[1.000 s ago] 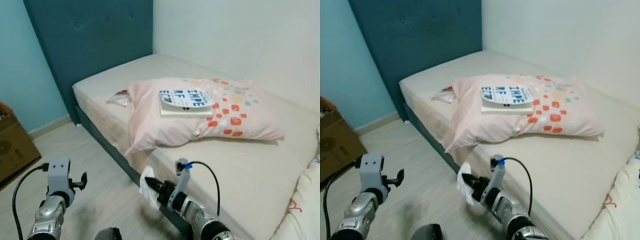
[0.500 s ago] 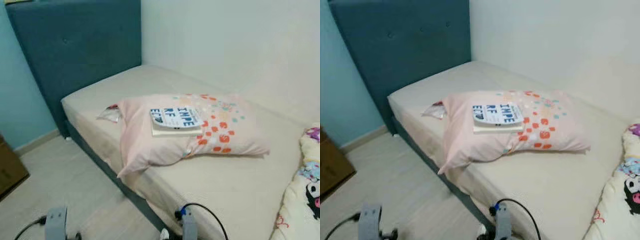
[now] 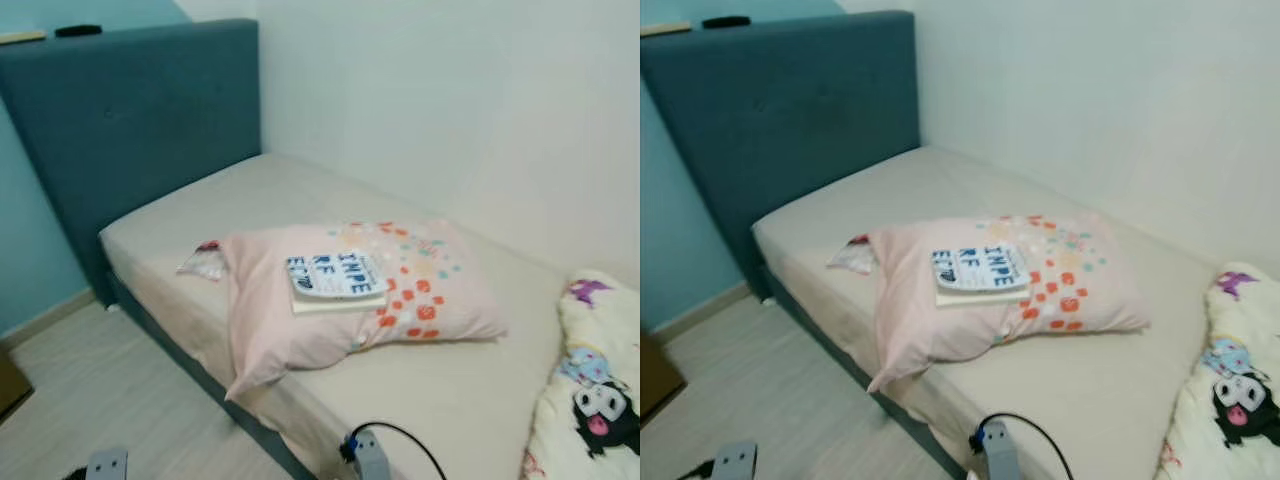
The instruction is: Clean up the room
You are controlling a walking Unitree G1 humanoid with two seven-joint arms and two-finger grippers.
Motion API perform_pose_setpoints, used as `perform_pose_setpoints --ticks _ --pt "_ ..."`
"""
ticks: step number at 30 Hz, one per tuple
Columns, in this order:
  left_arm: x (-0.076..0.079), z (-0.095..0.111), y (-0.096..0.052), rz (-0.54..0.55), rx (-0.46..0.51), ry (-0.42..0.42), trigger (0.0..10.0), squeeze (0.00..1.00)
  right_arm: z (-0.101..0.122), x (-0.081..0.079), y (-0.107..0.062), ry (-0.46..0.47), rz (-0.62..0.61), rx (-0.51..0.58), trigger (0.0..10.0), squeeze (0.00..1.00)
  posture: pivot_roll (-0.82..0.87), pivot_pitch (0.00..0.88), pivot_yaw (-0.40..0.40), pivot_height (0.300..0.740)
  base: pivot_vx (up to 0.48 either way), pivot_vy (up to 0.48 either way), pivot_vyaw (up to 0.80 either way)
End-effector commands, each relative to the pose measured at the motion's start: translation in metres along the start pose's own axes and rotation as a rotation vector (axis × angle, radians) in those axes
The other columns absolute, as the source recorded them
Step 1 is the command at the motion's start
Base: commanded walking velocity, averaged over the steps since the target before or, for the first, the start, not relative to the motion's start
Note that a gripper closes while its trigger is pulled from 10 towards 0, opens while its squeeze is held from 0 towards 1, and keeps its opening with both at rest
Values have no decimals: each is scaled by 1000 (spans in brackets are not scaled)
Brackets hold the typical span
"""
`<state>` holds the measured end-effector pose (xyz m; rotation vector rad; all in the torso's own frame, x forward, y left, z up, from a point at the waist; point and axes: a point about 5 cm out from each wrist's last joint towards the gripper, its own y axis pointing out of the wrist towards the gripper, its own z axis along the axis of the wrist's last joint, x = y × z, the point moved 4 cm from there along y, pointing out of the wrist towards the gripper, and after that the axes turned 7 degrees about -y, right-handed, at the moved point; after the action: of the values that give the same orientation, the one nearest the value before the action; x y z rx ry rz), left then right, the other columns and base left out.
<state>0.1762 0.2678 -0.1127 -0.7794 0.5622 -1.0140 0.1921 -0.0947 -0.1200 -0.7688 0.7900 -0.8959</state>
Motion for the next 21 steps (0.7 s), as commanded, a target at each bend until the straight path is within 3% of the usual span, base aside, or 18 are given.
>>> perform_pose_setpoints --ticks 1,4,5,6,7,11,21 --pt "7 -3 0 -13 -16 10 10000 0 -4 4 -1 -14 -21 -14 0 0 24 0 -110 714 0 0 0" --pt "10 -2 0 -19 -19 12 10000 0 0 8 -2 -23 -36 4 0 0 22 0 -110 723 0 0 0" --pt "11 -2 1 -22 -20 19 10000 0 0 10 -3 -27 -53 5 2471 0 19 0 -108 723 0 435 0" --pt "12 -2 1 -24 -21 24 10000 0 0 12 -3 -32 -67 4 2471 0 19 0 -108 723 0 435 0" --pt "12 -3 0 -23 -24 26 10000 0 1 14 -3 -37 -70 8 10000 0 17 0 -106 723 0 446 0" --pt "11 -6 0 -21 -30 35 10000 0 6 15 -4 -94 -56 25 10000 0 21 0 -107 723 0 444 241" --pt "12 -7 -1 -33 -29 44 10000 0 6 13 -4 -112 -48 31 10000 0 31 0 -107 723 0 0 718"
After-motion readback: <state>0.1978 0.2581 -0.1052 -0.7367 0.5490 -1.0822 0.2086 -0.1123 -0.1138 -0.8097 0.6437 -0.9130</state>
